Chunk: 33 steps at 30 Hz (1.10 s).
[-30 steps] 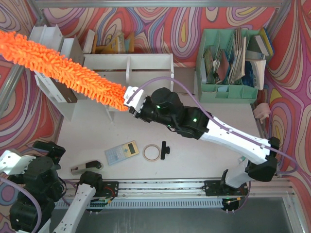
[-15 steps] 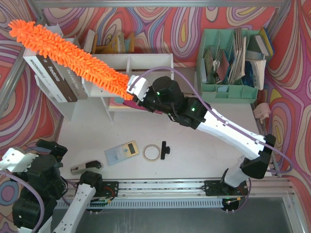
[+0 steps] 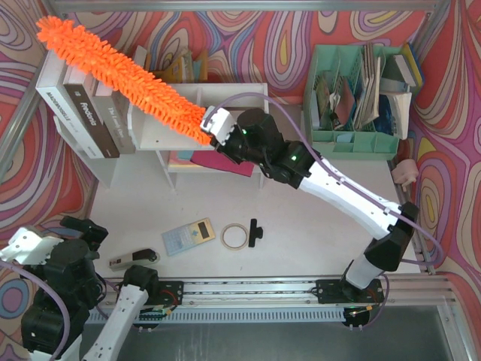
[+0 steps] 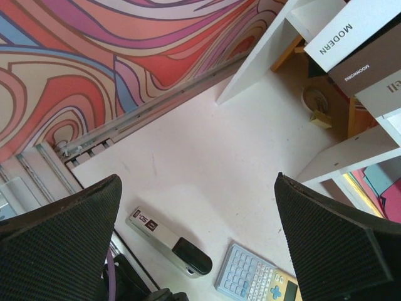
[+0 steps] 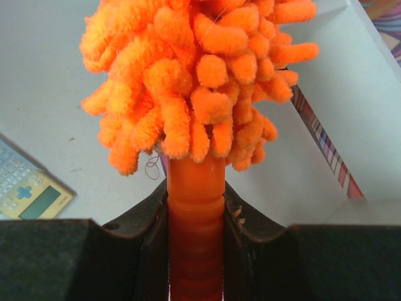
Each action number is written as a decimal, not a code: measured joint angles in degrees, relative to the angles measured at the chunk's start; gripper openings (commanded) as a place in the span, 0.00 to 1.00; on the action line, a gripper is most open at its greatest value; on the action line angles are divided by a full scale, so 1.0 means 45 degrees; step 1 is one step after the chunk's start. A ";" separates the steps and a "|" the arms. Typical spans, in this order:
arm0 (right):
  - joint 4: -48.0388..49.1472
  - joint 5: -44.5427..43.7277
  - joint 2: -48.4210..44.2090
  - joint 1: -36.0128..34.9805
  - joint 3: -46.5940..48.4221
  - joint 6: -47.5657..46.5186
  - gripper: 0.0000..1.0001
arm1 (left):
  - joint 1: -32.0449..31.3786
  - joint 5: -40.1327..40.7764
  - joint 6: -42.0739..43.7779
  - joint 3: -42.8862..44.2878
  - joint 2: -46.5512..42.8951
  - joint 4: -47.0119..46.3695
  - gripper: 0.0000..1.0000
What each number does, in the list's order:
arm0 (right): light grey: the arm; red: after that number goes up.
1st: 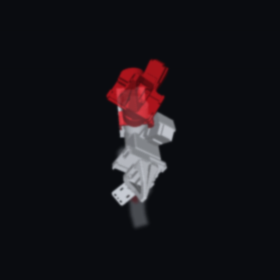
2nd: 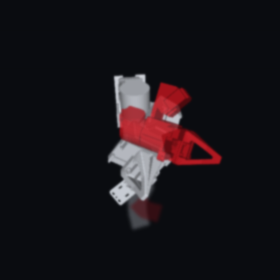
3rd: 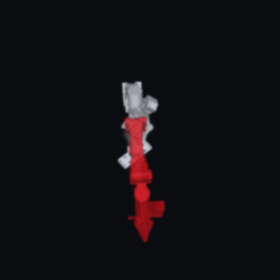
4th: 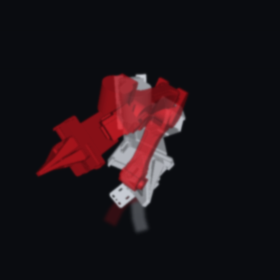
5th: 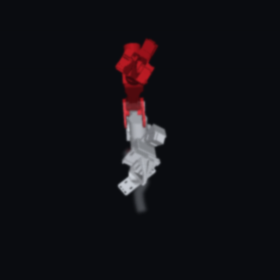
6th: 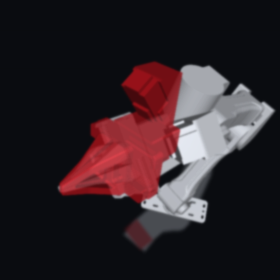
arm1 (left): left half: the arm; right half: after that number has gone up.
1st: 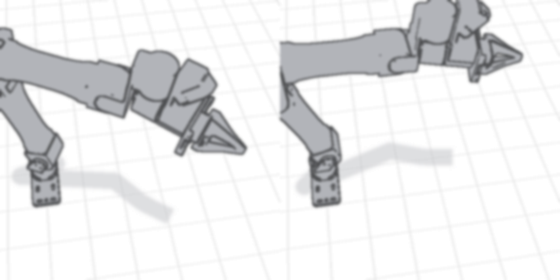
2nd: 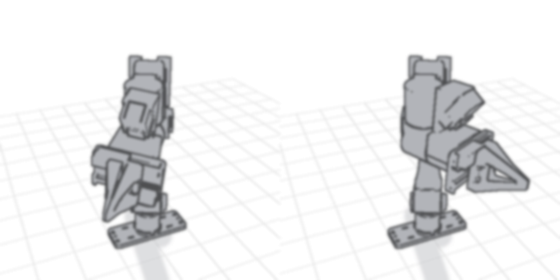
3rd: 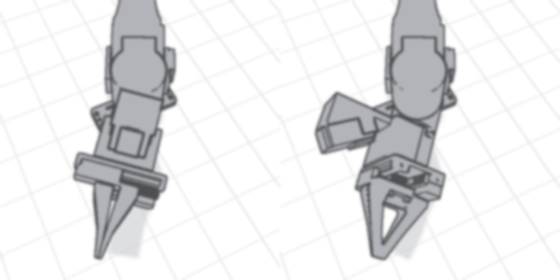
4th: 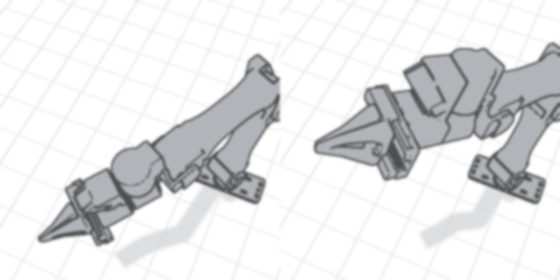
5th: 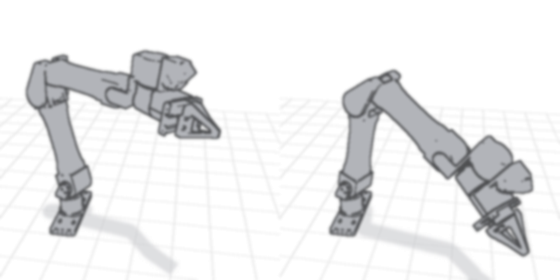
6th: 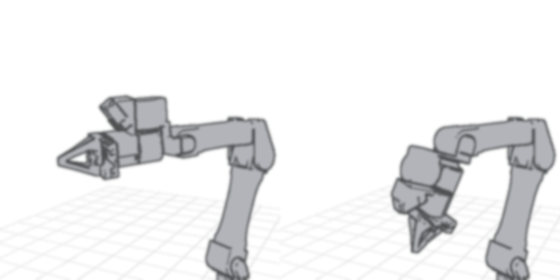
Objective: Dust the bookshelf with a duster
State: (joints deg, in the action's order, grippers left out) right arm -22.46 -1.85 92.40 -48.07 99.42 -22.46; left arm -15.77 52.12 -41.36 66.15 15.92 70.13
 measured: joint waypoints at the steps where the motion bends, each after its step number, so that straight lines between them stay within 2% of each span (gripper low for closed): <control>1: 0.0058 0.0010 0.0092 0.0160 0.0000 0.0039 0.00 | 0.0000 -0.0087 0.0005 -0.0019 -0.0019 -0.0005 0.98; 7: 0.0228 0.0087 0.0481 0.0719 0.0117 0.0335 0.00 | 0.0000 -0.0719 0.0389 -0.0335 -0.0219 -0.0393 0.98; 17: 0.0262 0.0675 0.0505 0.0748 0.1001 0.0709 0.00 | 0.0000 -0.1326 0.0884 -0.0418 -0.0223 -0.0889 0.98; 23: 0.0102 0.0311 0.0369 0.0121 0.0869 0.0607 0.00 | 0.0000 -0.1520 0.1005 -0.0510 -0.0219 -0.0967 0.98; 25: 0.0136 0.0039 0.0136 -0.0481 0.0578 0.0602 0.00 | 0.0000 -0.1549 0.1015 -0.0515 -0.0214 -0.0971 0.99; 28: 0.0277 -0.0005 -0.0957 -0.1209 -0.0947 0.0670 0.00 | 0.0000 -0.1583 0.1020 -0.0539 -0.0214 -0.1030 0.99; 33: 0.0204 -0.0447 -0.2822 -0.1224 -0.2560 0.0967 0.00 | 0.0000 -0.1637 0.1103 -0.0583 -0.0175 -0.1185 0.99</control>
State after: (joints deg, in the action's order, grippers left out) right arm -21.54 -3.86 79.70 -53.58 87.90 -18.11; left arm -15.77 44.75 -36.40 63.53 15.14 64.79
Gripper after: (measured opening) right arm 0.338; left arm 0.984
